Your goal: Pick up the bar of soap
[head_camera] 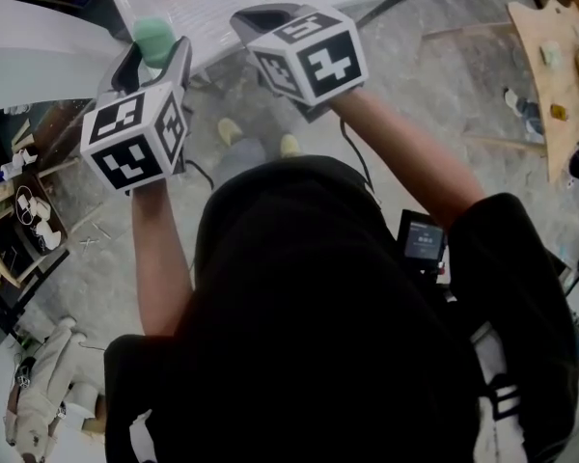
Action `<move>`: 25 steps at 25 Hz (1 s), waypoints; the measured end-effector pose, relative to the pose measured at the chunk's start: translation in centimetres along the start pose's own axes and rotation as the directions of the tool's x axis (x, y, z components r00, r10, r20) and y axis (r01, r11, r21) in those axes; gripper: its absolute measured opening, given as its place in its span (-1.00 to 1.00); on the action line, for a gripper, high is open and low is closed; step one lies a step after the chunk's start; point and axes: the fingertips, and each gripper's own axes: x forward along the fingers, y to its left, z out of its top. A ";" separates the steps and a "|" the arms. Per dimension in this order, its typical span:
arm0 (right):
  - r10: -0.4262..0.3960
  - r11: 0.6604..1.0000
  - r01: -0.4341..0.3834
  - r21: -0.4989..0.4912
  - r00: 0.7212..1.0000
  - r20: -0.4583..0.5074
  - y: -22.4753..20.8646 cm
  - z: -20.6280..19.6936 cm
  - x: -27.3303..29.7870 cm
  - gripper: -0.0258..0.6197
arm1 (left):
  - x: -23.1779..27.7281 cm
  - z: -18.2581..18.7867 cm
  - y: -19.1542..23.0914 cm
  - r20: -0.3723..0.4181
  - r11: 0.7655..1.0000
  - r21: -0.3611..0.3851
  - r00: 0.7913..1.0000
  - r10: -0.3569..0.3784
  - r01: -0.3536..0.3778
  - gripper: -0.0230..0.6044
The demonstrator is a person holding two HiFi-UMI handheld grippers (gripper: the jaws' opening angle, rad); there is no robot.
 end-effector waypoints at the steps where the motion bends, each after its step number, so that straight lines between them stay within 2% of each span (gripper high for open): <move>1: 0.002 1.000 -0.002 -0.002 1.000 0.001 -0.1 -0.3 -0.6 -0.88 | -0.3 0.0 -0.6 0.003 1.000 -0.001 1.000 0.002 -0.002 -0.07; 13: 0.024 0.999 -0.023 -0.035 0.999 0.027 -0.9 -3.3 -6.4 -0.88 | -3.4 -1.2 -6.5 0.047 0.999 -0.005 0.998 0.049 -0.049 -0.07; 20: 0.047 0.998 -0.045 -0.035 0.998 0.046 -0.6 -3.5 -7.9 -0.88 | -4.7 -1.1 -8.2 0.064 0.998 -0.003 0.996 0.062 -0.062 -0.07; 25: 0.054 0.997 -0.050 -0.064 0.997 0.058 1.1 -3.6 -8.1 -0.88 | -6.3 -1.6 -7.5 0.084 0.997 0.000 0.994 0.077 -0.077 -0.07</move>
